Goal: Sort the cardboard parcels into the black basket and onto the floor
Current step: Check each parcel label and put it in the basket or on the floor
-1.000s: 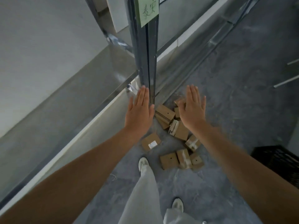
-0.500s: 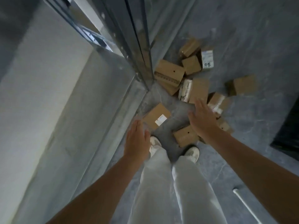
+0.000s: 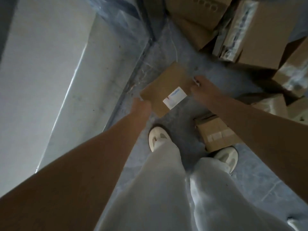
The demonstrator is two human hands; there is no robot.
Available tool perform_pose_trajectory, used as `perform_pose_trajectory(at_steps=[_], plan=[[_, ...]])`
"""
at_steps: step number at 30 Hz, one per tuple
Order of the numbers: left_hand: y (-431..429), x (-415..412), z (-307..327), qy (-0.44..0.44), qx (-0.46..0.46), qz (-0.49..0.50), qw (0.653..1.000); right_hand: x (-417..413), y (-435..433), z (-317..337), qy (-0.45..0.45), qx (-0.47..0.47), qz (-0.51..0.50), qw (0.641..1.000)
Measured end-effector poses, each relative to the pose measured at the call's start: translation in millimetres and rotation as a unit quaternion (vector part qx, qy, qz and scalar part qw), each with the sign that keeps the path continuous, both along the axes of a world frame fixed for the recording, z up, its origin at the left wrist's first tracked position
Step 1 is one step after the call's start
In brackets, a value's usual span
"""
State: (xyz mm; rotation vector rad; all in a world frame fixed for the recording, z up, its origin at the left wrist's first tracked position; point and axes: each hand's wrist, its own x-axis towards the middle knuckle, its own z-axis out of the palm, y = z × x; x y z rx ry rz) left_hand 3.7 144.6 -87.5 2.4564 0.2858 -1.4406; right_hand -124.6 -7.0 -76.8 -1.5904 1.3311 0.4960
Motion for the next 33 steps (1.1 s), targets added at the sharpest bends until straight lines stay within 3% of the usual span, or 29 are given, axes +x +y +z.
perform_pose_trajectory(at_steps=[5, 9, 13, 20, 25, 27, 30, 33], plan=[[-16, -1, 1, -0.005, -0.125, 0.11, 0.986, 5, -3, -6, -0.037, 0.001, -0.032, 0.999], [-27, 18, 43, 0.007, -0.185, 0.141, 0.973, 11, -26, 32, -0.135, 0.0, -0.14, 0.981], [-61, 23, 115, 0.05, -0.247, 0.213, 0.944, 8, -60, 102, -0.162, -0.062, -0.177, 0.969], [-121, -17, 312, 0.077, -0.267, 0.217, 0.936, -10, -137, 314, -0.218, -0.154, -0.138, 0.954], [-153, -66, 474, 0.143, -0.342, 0.32, 0.872, -15, -177, 507, -0.303, -0.186, -0.108, 0.928], [-154, -79, 524, 0.14, -0.365, 0.322, 0.862, -18, -179, 570, -0.327, -0.199, -0.086, 0.92], [-151, -93, 590, 0.133, -0.381, 0.32, 0.857, -27, -168, 639, -0.348, -0.232, -0.062, 0.906], [-134, -105, 650, 0.121, -0.37, 0.276, 0.879, -37, -140, 688, -0.4, -0.232, -0.013, 0.887]])
